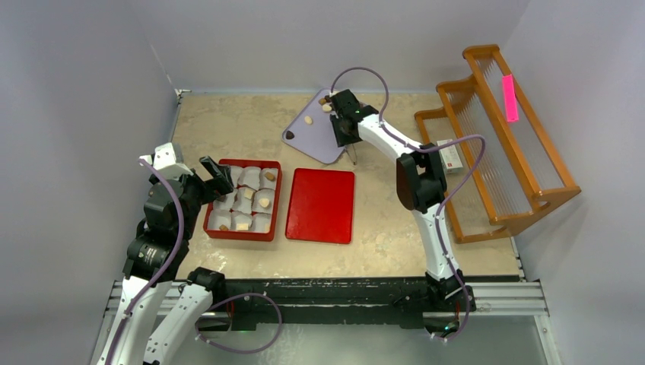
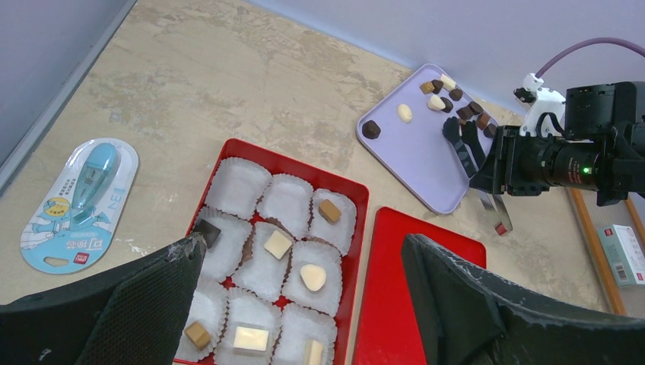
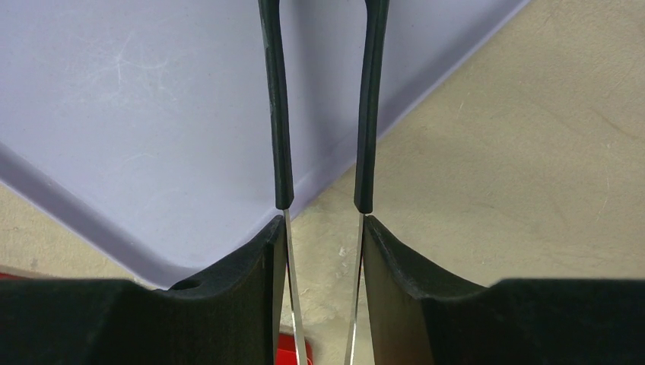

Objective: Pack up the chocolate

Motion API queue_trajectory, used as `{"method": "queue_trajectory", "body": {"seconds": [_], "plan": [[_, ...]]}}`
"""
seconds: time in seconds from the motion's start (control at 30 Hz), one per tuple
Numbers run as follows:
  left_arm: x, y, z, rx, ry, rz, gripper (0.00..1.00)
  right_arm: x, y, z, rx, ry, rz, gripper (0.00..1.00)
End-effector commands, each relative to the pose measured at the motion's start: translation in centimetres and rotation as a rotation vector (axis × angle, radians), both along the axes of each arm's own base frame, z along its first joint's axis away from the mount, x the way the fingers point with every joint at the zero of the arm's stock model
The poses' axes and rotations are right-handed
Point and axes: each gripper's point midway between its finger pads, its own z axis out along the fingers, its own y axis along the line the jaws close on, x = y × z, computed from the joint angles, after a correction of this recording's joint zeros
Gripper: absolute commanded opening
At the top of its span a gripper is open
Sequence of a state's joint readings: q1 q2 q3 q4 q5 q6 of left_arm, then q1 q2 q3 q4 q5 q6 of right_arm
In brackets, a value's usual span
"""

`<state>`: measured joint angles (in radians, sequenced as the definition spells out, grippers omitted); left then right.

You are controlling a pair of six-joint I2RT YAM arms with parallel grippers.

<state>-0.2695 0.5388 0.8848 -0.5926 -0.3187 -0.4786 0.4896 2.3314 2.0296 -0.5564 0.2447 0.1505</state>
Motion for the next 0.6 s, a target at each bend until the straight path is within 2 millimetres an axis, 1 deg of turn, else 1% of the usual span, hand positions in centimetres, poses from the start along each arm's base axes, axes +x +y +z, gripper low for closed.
{"method": "queue_trajectory", "body": {"seconds": [0.0, 0.17, 0.4, 0.5, 0.57], "plan": [[0.2, 0.2, 0.7, -0.008, -0.033, 0.012, 0.99, 0.8, -0.2, 2.1, 0.009, -0.036, -0.025, 0.41], [0.2, 0.2, 0.7, -0.008, -0.034, 0.013, 0.99, 0.9, -0.2, 2.4, 0.006, -0.046, -0.016, 0.4], [0.2, 0.2, 0.7, -0.008, -0.034, 0.012, 0.99, 1.2, 0.4, 2.7, 0.022, -0.067, 0.041, 0.31], [0.3, 0.2, 0.7, -0.008, -0.033, 0.012, 0.99, 1.6, 0.5, 3.7, 0.022, -0.106, 0.043, 0.28], [0.2, 0.2, 0.7, -0.008, -0.034, 0.013, 0.99, 1.3, 0.7, 4.2, 0.038, -0.112, 0.055, 0.27]]}}
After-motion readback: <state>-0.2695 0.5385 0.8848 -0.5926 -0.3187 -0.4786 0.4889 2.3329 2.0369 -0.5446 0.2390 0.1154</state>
